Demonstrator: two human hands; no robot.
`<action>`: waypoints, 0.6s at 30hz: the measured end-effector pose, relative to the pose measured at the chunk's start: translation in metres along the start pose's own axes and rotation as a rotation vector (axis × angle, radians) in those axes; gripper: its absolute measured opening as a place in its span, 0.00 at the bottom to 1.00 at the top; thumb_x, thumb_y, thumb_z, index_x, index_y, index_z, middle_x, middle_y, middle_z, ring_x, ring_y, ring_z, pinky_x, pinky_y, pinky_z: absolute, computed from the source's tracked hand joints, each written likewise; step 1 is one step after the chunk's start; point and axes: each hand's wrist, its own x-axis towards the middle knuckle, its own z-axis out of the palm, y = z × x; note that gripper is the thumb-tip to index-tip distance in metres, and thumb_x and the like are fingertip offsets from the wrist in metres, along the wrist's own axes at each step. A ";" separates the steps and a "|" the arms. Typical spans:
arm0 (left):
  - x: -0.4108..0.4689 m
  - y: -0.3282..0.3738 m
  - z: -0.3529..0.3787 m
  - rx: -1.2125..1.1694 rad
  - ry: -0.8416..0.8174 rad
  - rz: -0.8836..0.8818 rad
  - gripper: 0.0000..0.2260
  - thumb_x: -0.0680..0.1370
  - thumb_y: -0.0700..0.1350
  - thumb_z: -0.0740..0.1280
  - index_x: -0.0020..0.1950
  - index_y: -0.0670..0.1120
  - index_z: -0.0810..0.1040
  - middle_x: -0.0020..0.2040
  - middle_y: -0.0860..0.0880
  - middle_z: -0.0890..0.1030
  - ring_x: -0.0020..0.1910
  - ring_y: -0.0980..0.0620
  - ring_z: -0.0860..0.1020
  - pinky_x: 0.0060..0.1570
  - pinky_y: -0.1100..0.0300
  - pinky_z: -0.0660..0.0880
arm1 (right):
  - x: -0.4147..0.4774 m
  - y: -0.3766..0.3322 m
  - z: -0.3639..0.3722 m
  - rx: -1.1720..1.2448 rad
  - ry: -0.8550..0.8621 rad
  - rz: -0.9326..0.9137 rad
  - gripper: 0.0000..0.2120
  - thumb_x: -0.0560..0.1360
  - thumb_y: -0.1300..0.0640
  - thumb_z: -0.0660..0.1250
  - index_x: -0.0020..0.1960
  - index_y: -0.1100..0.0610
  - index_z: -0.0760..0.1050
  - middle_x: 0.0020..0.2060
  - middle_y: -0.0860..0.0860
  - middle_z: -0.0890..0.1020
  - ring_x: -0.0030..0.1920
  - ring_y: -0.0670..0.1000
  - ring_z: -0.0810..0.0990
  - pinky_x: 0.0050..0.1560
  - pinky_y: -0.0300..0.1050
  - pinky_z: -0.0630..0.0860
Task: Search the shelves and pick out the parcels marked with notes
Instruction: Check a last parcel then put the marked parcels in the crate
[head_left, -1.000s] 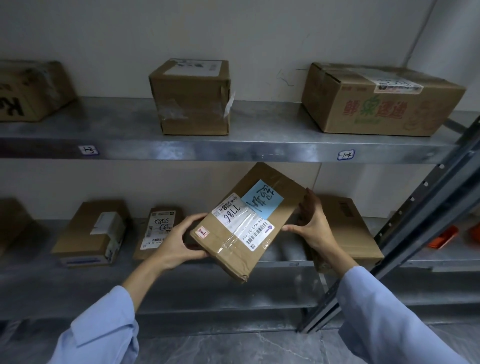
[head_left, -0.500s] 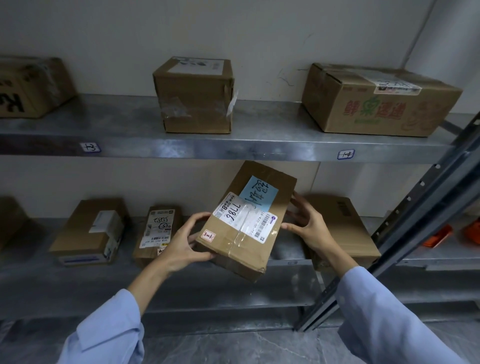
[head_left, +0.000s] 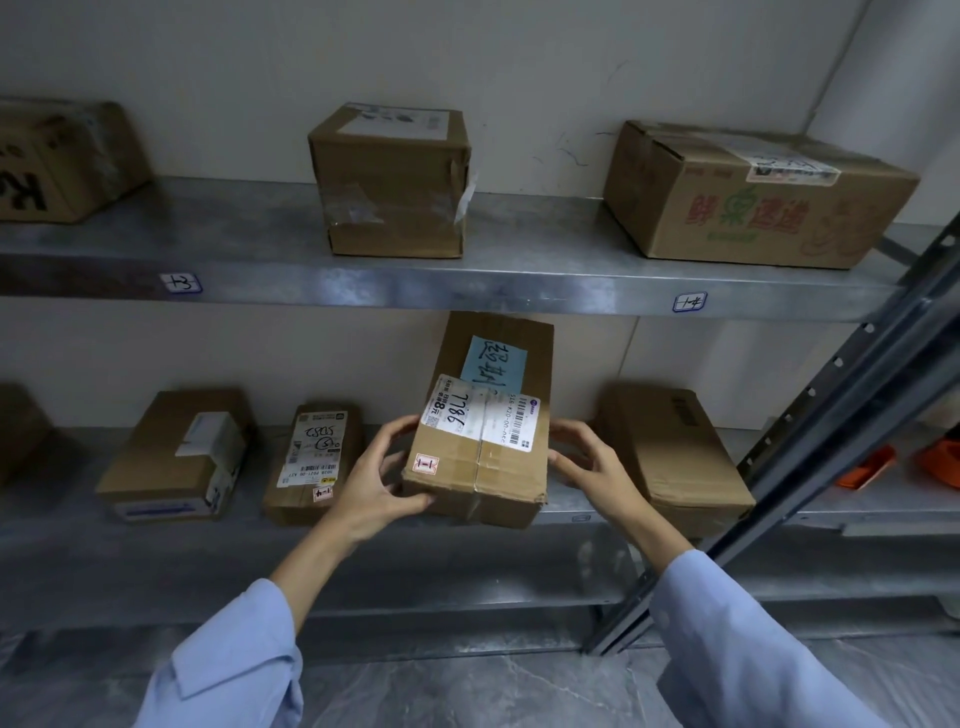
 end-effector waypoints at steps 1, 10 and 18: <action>-0.001 0.000 0.002 -0.003 0.007 0.006 0.42 0.65 0.32 0.78 0.68 0.65 0.67 0.68 0.57 0.73 0.70 0.54 0.70 0.67 0.43 0.71 | -0.002 -0.001 0.003 0.029 -0.007 0.017 0.16 0.79 0.56 0.65 0.66 0.46 0.69 0.63 0.41 0.75 0.65 0.45 0.74 0.62 0.50 0.76; -0.010 -0.009 0.022 -0.031 0.085 0.041 0.42 0.65 0.32 0.77 0.69 0.63 0.66 0.70 0.56 0.72 0.70 0.53 0.71 0.67 0.44 0.71 | -0.018 -0.010 0.016 0.200 -0.057 0.132 0.26 0.72 0.40 0.60 0.69 0.39 0.60 0.63 0.38 0.70 0.63 0.46 0.72 0.56 0.46 0.73; -0.014 -0.014 0.030 -0.043 0.075 0.044 0.42 0.65 0.37 0.78 0.71 0.64 0.63 0.73 0.56 0.68 0.73 0.48 0.66 0.67 0.38 0.69 | -0.026 -0.006 0.019 0.210 -0.063 0.066 0.37 0.64 0.35 0.68 0.70 0.37 0.58 0.72 0.44 0.67 0.69 0.46 0.68 0.54 0.38 0.73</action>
